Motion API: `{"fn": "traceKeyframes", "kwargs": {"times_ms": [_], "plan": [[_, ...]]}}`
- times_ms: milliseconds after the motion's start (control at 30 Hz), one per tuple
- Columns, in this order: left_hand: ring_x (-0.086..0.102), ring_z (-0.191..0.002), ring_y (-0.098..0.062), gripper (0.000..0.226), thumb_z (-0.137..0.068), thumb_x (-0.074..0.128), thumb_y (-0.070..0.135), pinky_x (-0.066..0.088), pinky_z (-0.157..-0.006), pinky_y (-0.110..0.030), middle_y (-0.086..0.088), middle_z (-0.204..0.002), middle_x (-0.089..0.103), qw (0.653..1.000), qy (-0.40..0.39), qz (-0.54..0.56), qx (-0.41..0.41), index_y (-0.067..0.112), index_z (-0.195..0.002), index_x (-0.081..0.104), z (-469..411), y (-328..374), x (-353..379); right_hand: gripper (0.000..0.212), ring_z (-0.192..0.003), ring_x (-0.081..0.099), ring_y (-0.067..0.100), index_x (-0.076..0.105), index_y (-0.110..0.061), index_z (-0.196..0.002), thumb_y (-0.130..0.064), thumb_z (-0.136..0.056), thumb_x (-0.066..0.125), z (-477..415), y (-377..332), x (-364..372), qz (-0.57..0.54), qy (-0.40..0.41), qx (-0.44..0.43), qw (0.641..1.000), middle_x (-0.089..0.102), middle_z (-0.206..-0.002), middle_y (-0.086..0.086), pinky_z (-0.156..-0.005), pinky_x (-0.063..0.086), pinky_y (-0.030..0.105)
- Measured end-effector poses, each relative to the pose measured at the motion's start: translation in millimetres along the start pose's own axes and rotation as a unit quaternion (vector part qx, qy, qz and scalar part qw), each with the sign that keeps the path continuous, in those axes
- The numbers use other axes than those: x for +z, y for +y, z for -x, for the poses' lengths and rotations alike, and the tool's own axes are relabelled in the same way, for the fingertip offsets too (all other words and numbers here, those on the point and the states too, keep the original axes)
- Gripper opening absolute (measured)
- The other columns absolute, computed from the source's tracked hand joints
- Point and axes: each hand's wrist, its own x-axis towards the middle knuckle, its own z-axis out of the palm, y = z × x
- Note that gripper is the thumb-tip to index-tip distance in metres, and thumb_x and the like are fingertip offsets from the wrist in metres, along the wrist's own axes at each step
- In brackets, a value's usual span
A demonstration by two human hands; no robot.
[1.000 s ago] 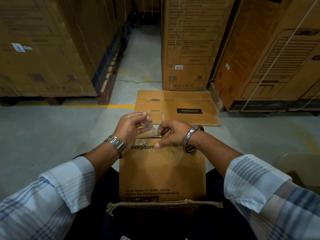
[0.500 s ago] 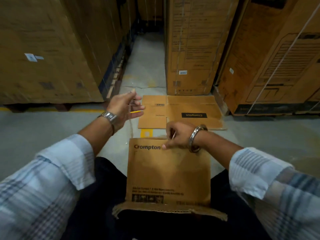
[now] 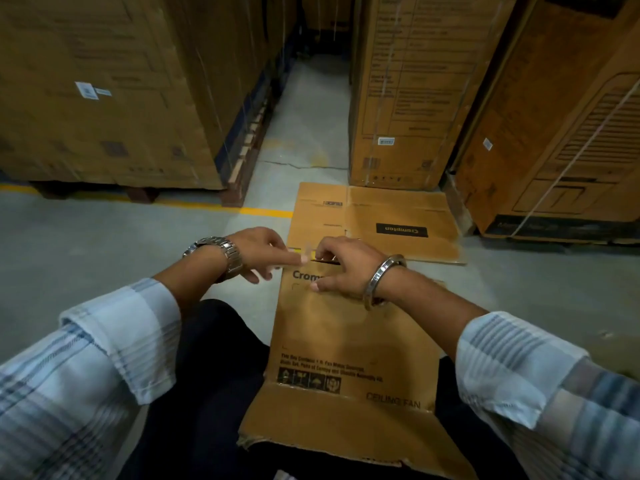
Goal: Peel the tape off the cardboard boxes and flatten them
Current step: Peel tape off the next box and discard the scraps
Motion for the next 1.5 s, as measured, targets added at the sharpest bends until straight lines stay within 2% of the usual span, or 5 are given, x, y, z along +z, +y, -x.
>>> {"fn": "traceKeyframes", "kwargs": {"times_ms": [400, 600, 833, 1167, 1500], "plan": [[0.070, -0.080, -0.014, 0.009, -0.089, 0.074, 0.018, 0.059, -0.074, -0.034, -0.002, -0.087, 0.074, 0.957, 0.153, 0.235, 0.070, 0.009, -0.093, 0.074, 2, -43, -10, 0.025, -0.090, 0.064, 0.011, 0.069, -0.031, -0.094, -0.037, -0.075, 0.084, -6, -3, 8, -0.110, 0.011, 0.023, 0.994, 0.068, -0.098, -0.014, -0.076, 0.053, 0.030], [0.071, -0.067, -0.019, 0.019, -0.099, 0.058, 0.017, 0.055, -0.061, -0.030, -0.005, -0.086, 0.066, 0.805, 0.272, 0.527, -0.014, 0.020, -0.081, 0.058, -11, -56, -24, 0.023, -0.089, 0.067, 0.011, 0.071, -0.028, -0.092, -0.035, -0.075, 0.085, -3, -5, 9, -0.116, -0.007, 0.030, 0.993, 0.071, -0.094, -0.013, -0.077, 0.056, 0.033], [0.058, -0.082, -0.013, 0.040, -0.079, 0.084, 0.027, 0.052, -0.069, -0.027, 0.001, -0.093, 0.058, 0.937, 0.184, 0.288, 0.069, 0.014, -0.111, 0.064, 6, -29, -15, 0.051, -0.087, 0.069, 0.017, 0.060, -0.034, -0.121, -0.046, -0.075, 0.081, -11, -23, -9, -0.257, 0.064, 0.032, 0.964, 0.062, -0.112, -0.009, -0.077, 0.061, 0.041], [0.059, -0.057, -0.012, 0.034, -0.080, 0.083, 0.019, 0.051, -0.050, -0.025, 0.001, -0.080, 0.065, 0.909, 0.100, 0.338, 0.220, 0.007, -0.107, 0.063, 22, 32, -1, 0.024, -0.054, 0.067, 0.015, 0.055, -0.011, -0.097, -0.004, -0.086, 0.075, -5, -40, -46, -0.653, 0.160, 0.133, 0.728, 0.070, -0.083, 0.011, -0.047, 0.055, 0.027], [0.060, -0.048, -0.007, 0.015, -0.091, 0.072, 0.018, 0.055, -0.049, -0.022, -0.006, -0.070, 0.064, 0.844, 0.176, 0.491, 0.123, 0.006, -0.090, 0.064, 13, 75, 19, 0.010, -0.074, 0.073, 0.019, 0.069, -0.008, -0.094, -0.016, -0.091, 0.073, 24, -33, -54, -0.565, 0.216, 0.063, 0.794, 0.077, -0.085, 0.005, -0.070, 0.061, 0.038]]}}
